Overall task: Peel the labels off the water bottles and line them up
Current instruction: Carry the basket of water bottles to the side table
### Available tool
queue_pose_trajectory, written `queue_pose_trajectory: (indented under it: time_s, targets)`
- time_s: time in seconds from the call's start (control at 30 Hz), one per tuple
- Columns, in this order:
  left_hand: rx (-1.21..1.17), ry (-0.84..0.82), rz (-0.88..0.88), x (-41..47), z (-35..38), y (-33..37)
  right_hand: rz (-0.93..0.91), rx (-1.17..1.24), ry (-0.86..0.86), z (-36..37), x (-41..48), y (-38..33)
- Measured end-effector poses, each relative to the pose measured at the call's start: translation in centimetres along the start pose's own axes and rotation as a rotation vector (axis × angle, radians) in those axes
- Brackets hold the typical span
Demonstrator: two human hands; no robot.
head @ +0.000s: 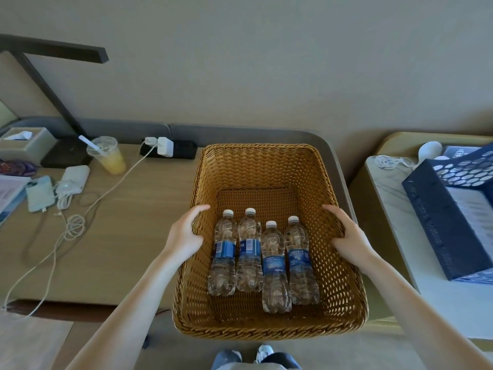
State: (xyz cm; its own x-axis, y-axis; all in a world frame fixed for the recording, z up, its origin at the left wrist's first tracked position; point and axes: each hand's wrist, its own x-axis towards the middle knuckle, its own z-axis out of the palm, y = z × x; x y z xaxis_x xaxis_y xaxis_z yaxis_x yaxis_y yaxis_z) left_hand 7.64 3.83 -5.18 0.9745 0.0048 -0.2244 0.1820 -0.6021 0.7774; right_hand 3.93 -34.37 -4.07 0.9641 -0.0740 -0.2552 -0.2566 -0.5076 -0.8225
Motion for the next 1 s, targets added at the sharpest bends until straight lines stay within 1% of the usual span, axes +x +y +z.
queue_pose_trajectory:
  time_s: [0.23,0.53,0.73,0.87,1.0]
  targets:
    - [-0.126,0.013,0.015,-0.6,-0.8,1.3,-0.025,0.075,0.038,-0.3,-1.4,-1.4]
    - [-0.108,0.117,0.020,-3.2,-3.5,3.5,-0.150,0.047,0.039,-1.2,-2.1,-5.3]
    - [-0.092,0.211,-0.013,-6.7,-4.9,2.8,-0.225,0.034,-0.051,0.1,-1.7,-7.2]
    - [-0.093,0.282,-0.091,-9.9,-5.9,1.8,-0.260,0.034,-0.143,1.5,-1.6,-8.4]
    - [-0.135,0.380,-0.154,-14.0,-6.7,0.1,-0.337,0.004,-0.239,3.6,-1.4,-9.7]
